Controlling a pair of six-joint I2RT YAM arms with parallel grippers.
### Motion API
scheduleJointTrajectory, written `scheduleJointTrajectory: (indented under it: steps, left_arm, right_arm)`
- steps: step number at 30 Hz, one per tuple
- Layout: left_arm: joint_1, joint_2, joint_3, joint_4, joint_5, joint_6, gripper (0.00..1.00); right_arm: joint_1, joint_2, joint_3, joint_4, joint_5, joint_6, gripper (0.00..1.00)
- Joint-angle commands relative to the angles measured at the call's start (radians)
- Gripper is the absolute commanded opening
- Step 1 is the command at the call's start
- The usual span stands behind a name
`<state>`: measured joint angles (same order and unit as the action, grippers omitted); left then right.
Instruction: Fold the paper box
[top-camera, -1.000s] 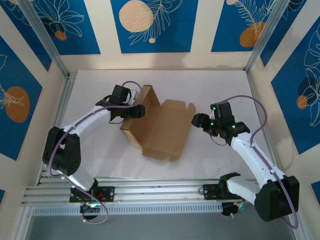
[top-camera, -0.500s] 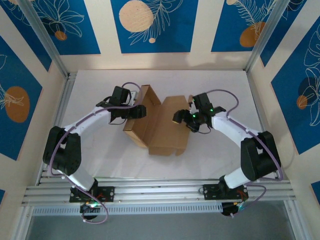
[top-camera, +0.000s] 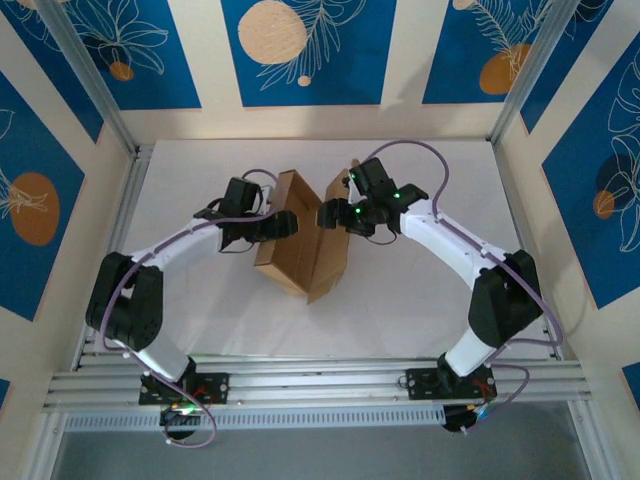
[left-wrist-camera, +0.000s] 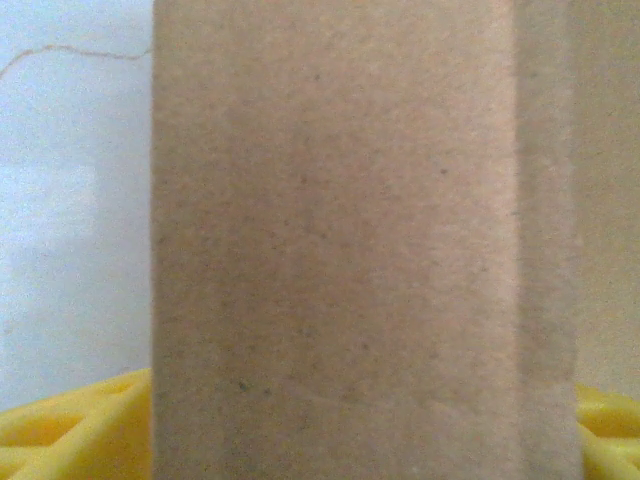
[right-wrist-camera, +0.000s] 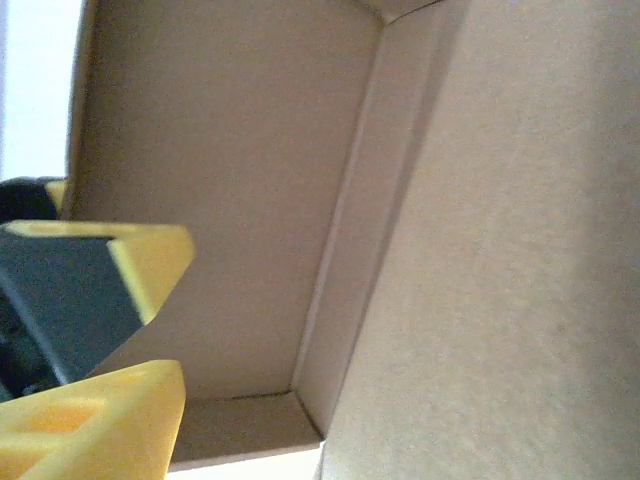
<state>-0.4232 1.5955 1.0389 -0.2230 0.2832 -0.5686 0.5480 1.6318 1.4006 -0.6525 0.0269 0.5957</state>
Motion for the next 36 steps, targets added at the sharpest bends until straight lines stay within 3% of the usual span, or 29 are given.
scheduleJointTrajectory:
  steps: [1,6,9,16,24,26,31,36]
  left_arm:
    - [0.004,-0.046,-0.061,0.003,-0.058,-0.078,0.85]
    - [0.008,-0.052,-0.097,0.039,-0.039,-0.127,1.0]
    - [0.009,-0.036,-0.116,0.07,-0.021,-0.153,1.0]
    - [0.046,-0.095,-0.168,0.024,-0.14,-0.166,1.0]
    - [0.073,-0.137,-0.192,0.018,-0.067,-0.157,1.0]
    - [0.074,-0.183,-0.196,0.001,-0.117,-0.114,1.0]
    - [0.075,-0.39,-0.218,0.021,-0.362,0.083,1.0]
    - [0.093,-0.246,-0.051,0.039,-0.366,0.195,0.98]
  right_arm:
    - [0.005,0.036,0.089,-0.129,0.115,-0.092,0.74]
    - [0.008,0.084,0.179,-0.133,0.043,-0.123,0.74]
    - [0.021,0.127,0.263,-0.162,0.056,-0.145,0.74]
    - [0.029,0.177,0.424,-0.218,0.151,-0.209,0.75]
    - [0.028,0.217,0.532,-0.262,0.189,-0.257,0.75]
    - [0.034,0.19,0.527,-0.257,0.215,-0.26,0.75]
    - [0.046,0.031,0.389,-0.187,0.24,-0.191,0.73]
    - [0.044,-0.161,0.182,-0.074,0.133,-0.131,0.67]
